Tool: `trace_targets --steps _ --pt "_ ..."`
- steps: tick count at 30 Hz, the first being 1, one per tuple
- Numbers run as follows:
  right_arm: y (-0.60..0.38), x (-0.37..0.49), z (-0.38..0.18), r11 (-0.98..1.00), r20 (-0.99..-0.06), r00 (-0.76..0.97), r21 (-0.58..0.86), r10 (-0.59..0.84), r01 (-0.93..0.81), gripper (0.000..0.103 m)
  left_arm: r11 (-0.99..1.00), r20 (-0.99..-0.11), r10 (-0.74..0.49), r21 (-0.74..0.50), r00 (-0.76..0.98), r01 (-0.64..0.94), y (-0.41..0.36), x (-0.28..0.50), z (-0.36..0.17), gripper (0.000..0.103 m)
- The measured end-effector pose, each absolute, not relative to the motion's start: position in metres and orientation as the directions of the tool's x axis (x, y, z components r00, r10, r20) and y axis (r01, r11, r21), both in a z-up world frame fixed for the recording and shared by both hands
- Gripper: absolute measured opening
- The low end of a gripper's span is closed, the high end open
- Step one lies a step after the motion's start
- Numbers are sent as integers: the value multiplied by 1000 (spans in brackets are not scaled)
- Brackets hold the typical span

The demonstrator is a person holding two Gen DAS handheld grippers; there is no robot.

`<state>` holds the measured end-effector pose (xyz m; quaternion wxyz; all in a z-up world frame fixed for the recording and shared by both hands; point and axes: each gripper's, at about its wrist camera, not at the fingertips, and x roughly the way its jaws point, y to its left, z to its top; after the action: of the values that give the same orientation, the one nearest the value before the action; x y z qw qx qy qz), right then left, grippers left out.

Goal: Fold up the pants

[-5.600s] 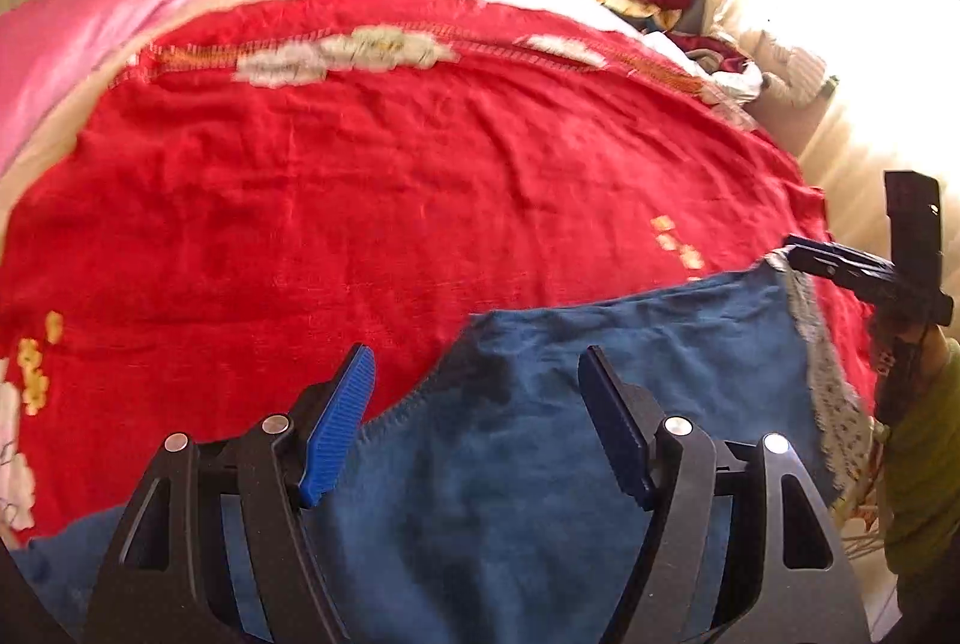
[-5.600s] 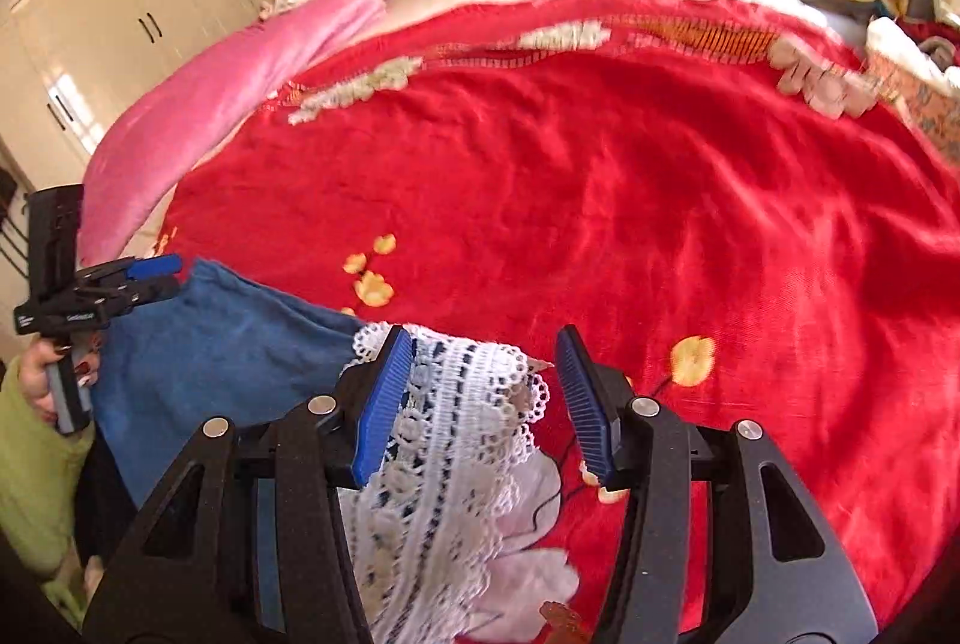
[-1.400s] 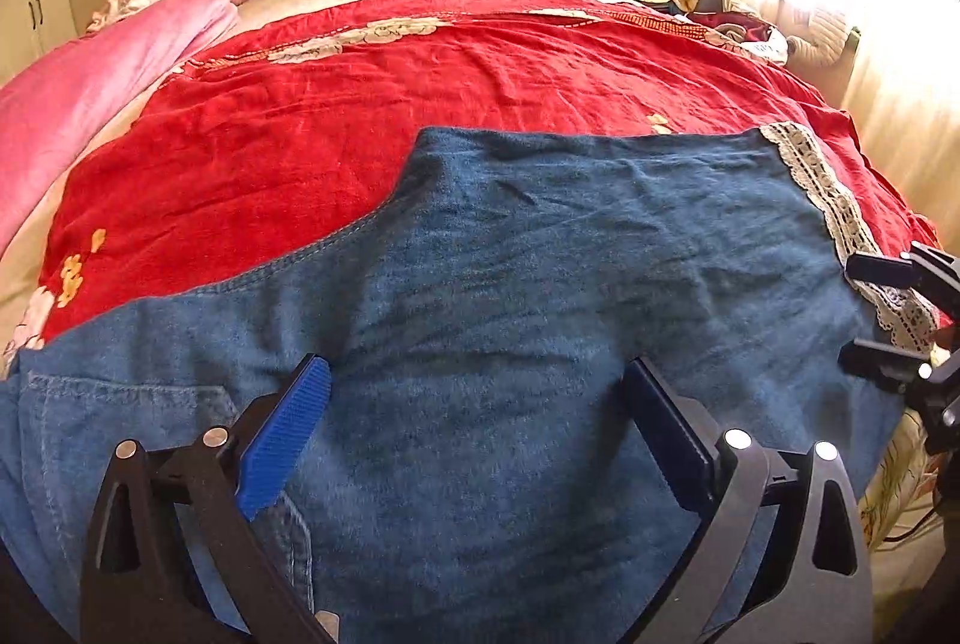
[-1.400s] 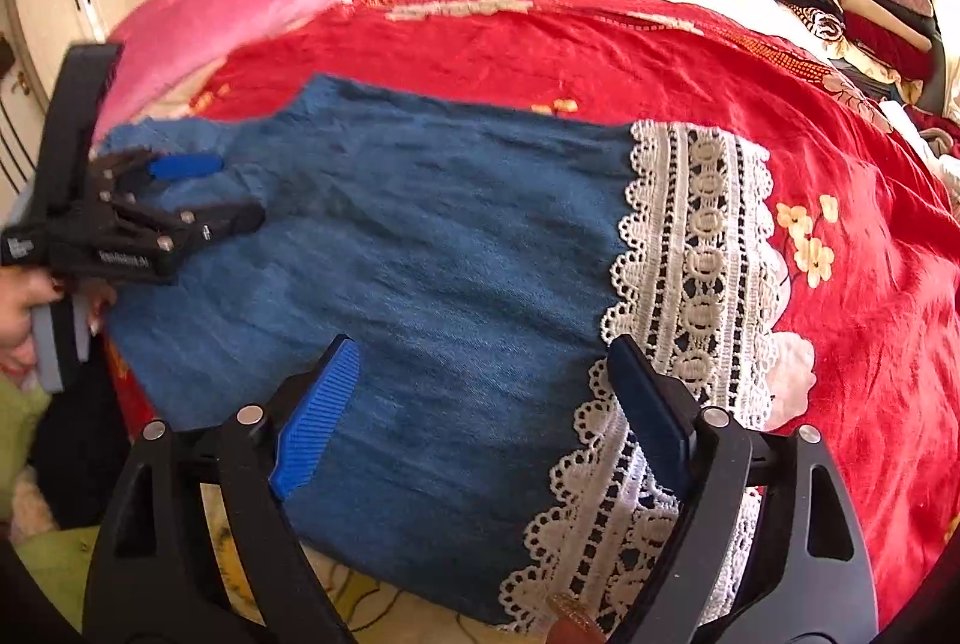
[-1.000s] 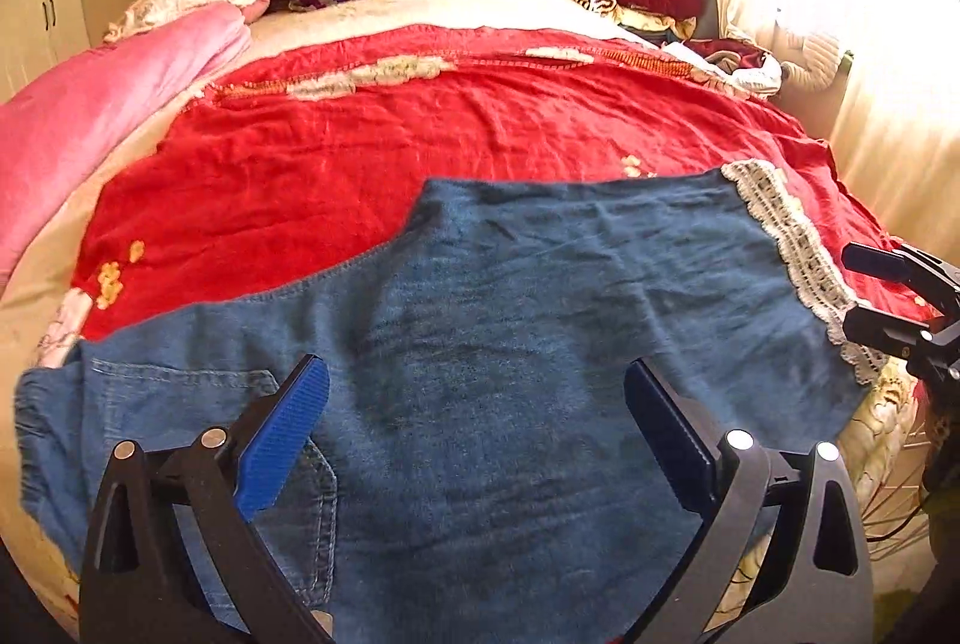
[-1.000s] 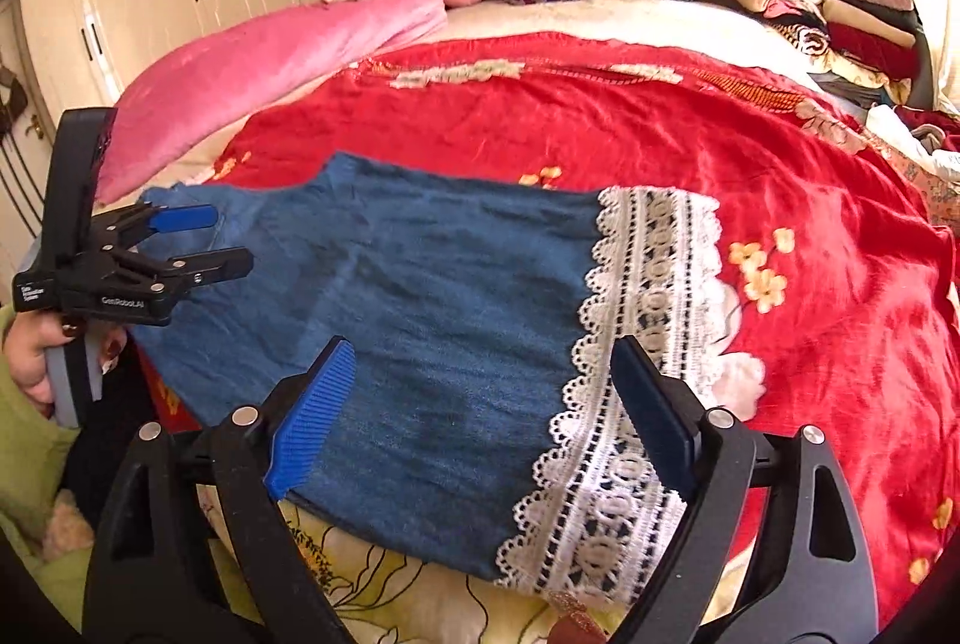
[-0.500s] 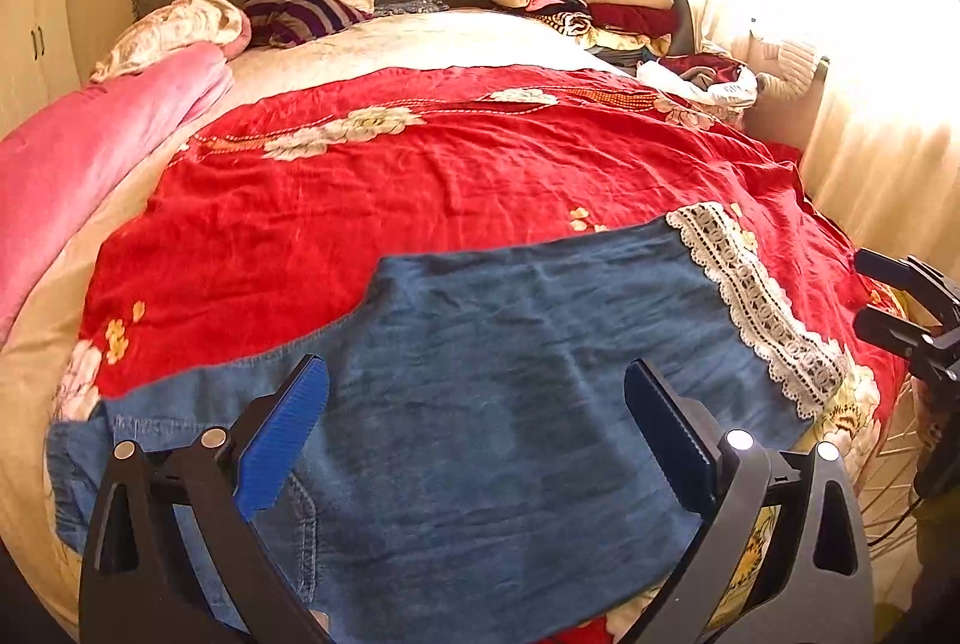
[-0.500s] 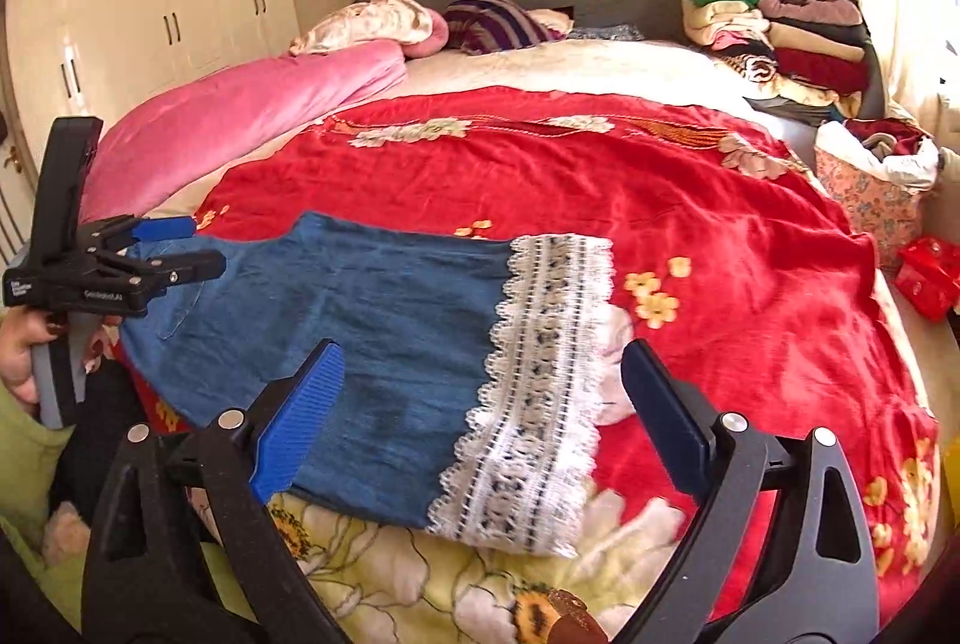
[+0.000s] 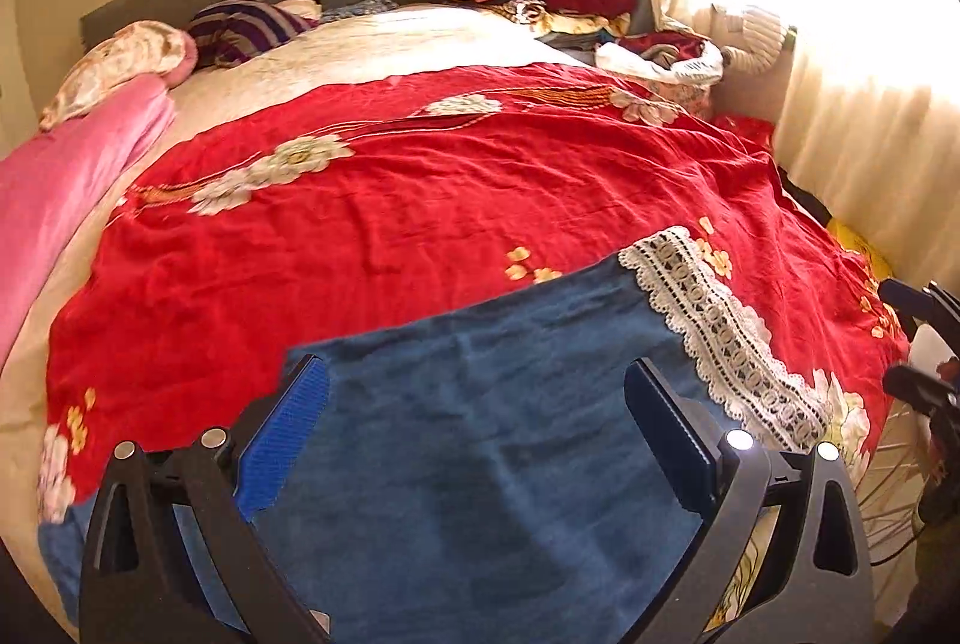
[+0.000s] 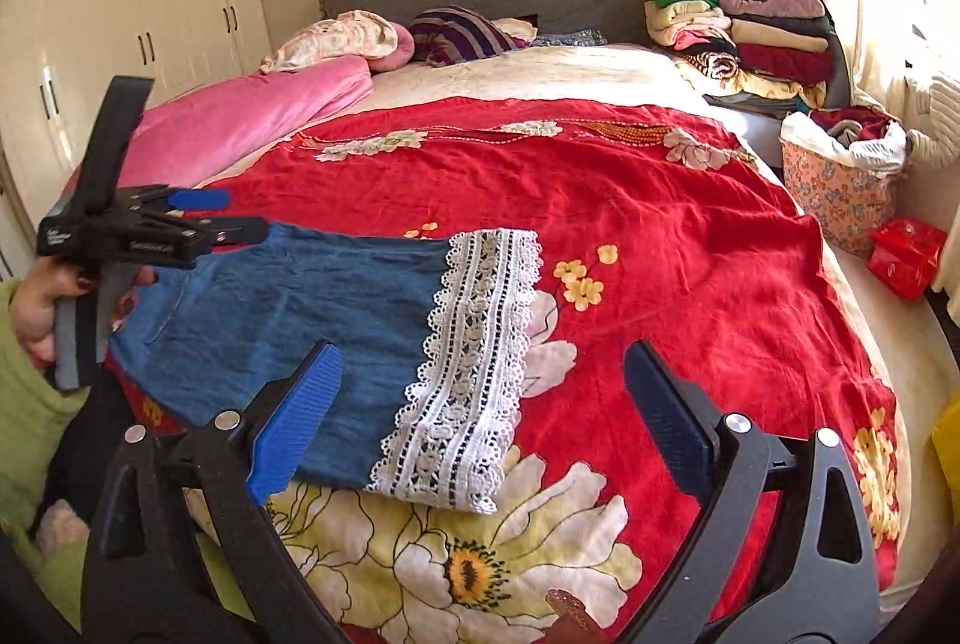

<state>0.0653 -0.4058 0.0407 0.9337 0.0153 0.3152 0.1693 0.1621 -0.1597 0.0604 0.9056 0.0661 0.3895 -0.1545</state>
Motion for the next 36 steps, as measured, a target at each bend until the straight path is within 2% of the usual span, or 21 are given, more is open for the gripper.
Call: trace_targets --steps 10,19,25,28,30,31,32,33,36 --pt "-398 71 0 926 -671 642 222 372 -305 89 889 -757 -267 45 596 456 -210 202 43 99" --pt "-388 86 -27 909 -703 576 331 417 -254 89 863 -800 -339 -55 496 502 -229 245 18 98" --pt "-380 87 -39 915 -722 562 324 404 -242 89 856 -825 -343 -78 449 511 -233 262 -1 98" --pt "-378 87 -41 914 -719 563 324 406 -246 88 838 -820 -396 -138 414 529 -234 267 -7 97" --pt "-377 87 -41 910 -716 562 330 414 -250 80 821 -819 -428 -176 383 543 -236 269 -10 91" --pt "-378 87 -41 909 -714 563 334 417 -249 77 809 -819 -448 -202 358 552 -238 270 -13 75" --pt "-378 88 -40 905 -709 562 343 426 -252 71 800 -818 -462 -219 341 558 -240 271 -15 70" --pt "-379 88 -40 901 -706 560 349 433 -257 68 797 -818 -466 -223 336 562 -242 270 -17 70" --pt "-377 90 -41 893 -699 557 364 449 -263 65 786 -815 -477 -228 329 575 -246 268 -22 70"
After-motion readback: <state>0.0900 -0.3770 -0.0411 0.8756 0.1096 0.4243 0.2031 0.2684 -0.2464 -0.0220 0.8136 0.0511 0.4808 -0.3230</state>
